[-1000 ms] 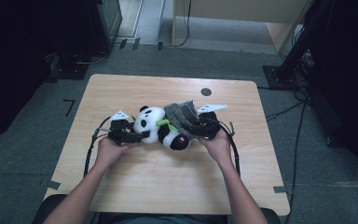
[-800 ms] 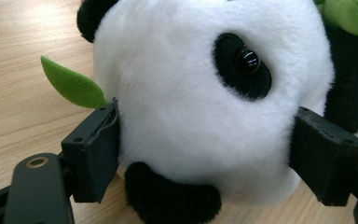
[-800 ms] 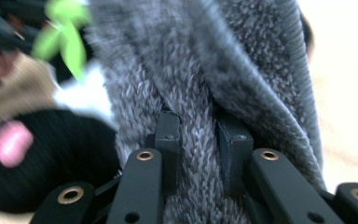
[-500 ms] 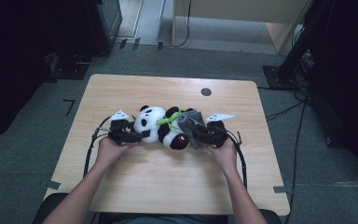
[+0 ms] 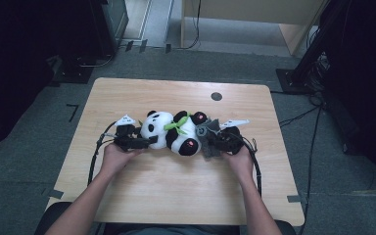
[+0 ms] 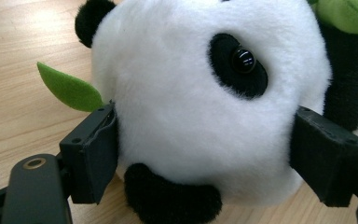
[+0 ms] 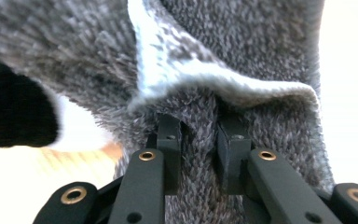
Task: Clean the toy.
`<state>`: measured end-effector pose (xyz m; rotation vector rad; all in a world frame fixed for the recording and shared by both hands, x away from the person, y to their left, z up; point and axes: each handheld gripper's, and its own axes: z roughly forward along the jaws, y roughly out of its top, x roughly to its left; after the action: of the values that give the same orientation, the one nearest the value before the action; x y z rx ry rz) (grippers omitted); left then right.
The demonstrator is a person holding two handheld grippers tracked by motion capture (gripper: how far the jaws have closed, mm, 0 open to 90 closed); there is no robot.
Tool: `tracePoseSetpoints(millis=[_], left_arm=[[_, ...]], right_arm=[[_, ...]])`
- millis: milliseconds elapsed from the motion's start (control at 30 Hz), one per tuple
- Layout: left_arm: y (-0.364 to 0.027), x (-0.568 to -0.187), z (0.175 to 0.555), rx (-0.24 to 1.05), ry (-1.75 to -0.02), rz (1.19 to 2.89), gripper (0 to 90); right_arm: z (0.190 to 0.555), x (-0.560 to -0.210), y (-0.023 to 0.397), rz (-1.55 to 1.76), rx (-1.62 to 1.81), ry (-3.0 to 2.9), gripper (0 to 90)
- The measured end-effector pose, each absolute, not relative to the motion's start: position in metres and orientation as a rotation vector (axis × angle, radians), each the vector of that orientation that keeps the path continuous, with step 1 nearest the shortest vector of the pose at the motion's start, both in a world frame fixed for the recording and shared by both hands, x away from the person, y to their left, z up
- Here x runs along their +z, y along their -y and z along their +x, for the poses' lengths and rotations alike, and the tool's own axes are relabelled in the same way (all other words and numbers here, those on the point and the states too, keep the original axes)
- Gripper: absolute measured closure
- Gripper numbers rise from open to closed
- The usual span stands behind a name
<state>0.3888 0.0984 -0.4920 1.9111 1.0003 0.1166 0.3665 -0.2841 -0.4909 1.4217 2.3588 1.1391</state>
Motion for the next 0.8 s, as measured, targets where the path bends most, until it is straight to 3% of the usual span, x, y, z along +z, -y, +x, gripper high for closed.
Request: tracePoseSetpoints(millis=[500, 800], left_arm=[[-0.099, -0.492, 0.388, 0.122, -0.993, 1.918, 16.5], [-0.095, -0.493, 0.385, 0.155, -0.981, 1.92, 16.6]], right_arm=[[0.364, -0.454, 0.313, 1.547, 1.311, -2.176, 77.1], [0.36, -0.414, 0.292, 1.396, 1.409, -2.197, 77.3]])
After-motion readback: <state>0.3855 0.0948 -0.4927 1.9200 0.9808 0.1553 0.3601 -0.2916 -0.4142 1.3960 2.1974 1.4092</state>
